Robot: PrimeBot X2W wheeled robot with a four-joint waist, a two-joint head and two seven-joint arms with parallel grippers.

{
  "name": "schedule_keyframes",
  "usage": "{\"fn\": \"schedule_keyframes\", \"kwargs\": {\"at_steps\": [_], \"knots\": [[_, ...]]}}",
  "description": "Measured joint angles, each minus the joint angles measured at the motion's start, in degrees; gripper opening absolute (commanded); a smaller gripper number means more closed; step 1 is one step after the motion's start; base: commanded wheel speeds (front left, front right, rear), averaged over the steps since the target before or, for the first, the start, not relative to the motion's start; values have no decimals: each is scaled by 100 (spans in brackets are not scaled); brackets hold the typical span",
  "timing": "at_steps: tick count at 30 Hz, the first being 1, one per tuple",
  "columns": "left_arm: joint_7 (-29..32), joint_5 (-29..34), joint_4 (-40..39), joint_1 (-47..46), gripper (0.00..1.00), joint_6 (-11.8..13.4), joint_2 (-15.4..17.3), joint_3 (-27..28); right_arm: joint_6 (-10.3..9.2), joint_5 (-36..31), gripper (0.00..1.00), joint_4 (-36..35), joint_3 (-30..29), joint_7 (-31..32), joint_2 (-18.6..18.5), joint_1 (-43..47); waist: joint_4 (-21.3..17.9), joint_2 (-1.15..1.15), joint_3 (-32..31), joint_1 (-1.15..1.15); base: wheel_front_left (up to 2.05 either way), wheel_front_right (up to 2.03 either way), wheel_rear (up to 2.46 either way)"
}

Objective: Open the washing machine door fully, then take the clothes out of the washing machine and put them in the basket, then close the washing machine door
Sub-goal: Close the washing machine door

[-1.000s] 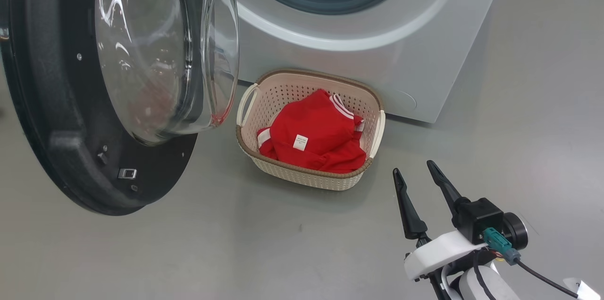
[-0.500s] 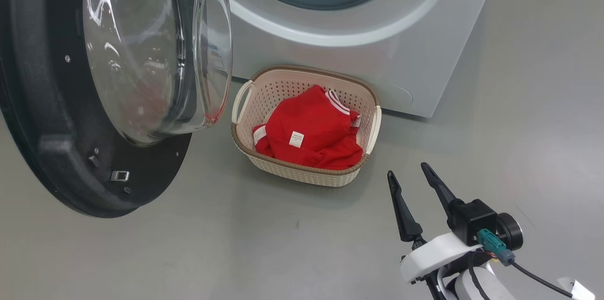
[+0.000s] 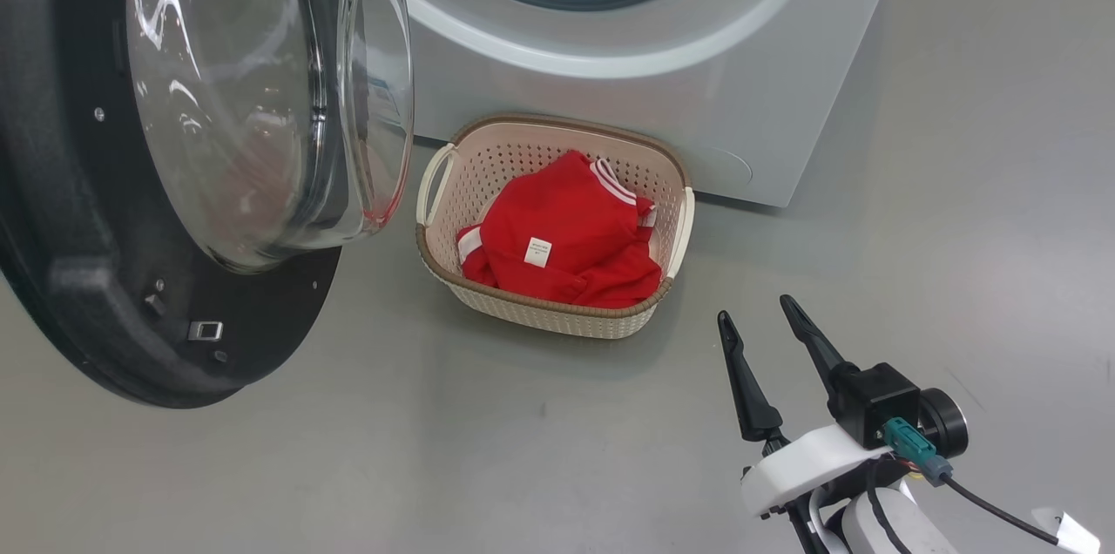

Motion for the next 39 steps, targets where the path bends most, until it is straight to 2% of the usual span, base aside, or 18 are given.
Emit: {"fn": "schedule_keyframes", "kwargs": {"at_steps": [13,17,30,39], "knots": [[883,-488,581,-498,0,348,159,35,-45,0,100,2,26,0,-1,-84,-59,0,79,0,0,0,0],[1256,-693,603,-622,0,350,154,-130,-47,0,100,-1,27,0,-1,-114,-86,0,105,0,0,0,0],[2063,-770,746,-662,0,339,146,-404,-99,8,100,-29,49,0,-2,-172,-191,0,167,0,0,0,0],[2684,-1025,667,-656,0,208,143,-474,-104,9,100,-30,47,0,-3,-172,-215,0,171,0,0,0,0]]}}
